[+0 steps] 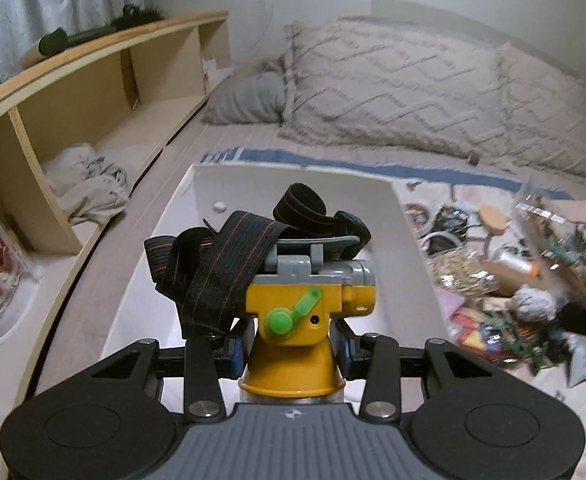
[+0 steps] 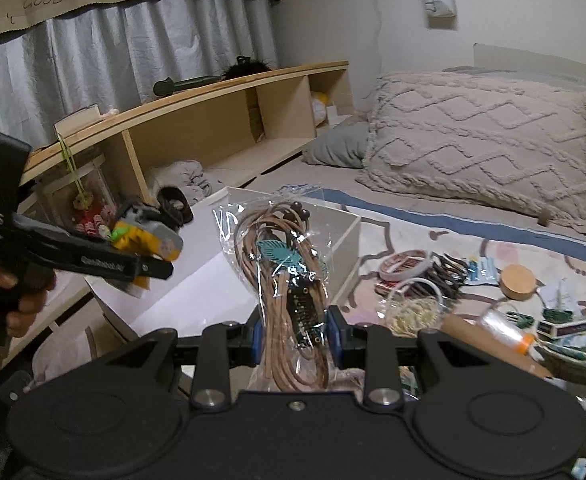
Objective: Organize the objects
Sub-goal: 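Carry the headlamp and cord bag over the white box with both tools, then open the left gripper to drop the headlamp while the right gripper releases the cord bag into the box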
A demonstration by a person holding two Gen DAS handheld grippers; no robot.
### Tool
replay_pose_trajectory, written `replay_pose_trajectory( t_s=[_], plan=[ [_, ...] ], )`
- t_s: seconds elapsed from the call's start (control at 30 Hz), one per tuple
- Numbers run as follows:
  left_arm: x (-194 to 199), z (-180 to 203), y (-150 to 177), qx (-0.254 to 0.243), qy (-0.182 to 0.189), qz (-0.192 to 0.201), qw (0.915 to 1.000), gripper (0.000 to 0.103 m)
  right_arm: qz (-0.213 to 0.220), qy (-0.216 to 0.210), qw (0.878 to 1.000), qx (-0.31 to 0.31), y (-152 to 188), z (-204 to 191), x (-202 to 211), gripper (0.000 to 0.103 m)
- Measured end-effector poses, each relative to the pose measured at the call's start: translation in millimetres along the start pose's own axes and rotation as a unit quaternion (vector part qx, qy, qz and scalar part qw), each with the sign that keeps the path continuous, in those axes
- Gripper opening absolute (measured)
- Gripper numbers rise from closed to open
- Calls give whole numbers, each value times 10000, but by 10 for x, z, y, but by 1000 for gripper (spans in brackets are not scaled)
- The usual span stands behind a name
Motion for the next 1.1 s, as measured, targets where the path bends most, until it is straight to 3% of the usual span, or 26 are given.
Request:
replay_pose_trajectory(
  t_s=[0.2, 0.53, 1.1],
  plan=[
    [-269, -189, 38, -115, -220, -401, 9989, 43, -99, -48, 9999, 30, -71, -153, -182, 32],
    [-678, -473, 156, -25, -81, -1221, 9925, 43, -311, -211, 9993, 56, -55, -348, -401, 32],
    [-1082, -546, 402, -138, -132, -1975, 9801, 44, -816, -191, 9963, 172, -40, -511, -888, 32]
  ],
)
Point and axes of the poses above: each gripper's, at about its wrist camera, not at the fingertips, and x roughly against the way its jaws point, z to its right, y to its underside, the point moved 2 cm from there along -x, roughly the way its jaws point, and after that the axes turned 6 degrees about -x, right-handed, at the moved point
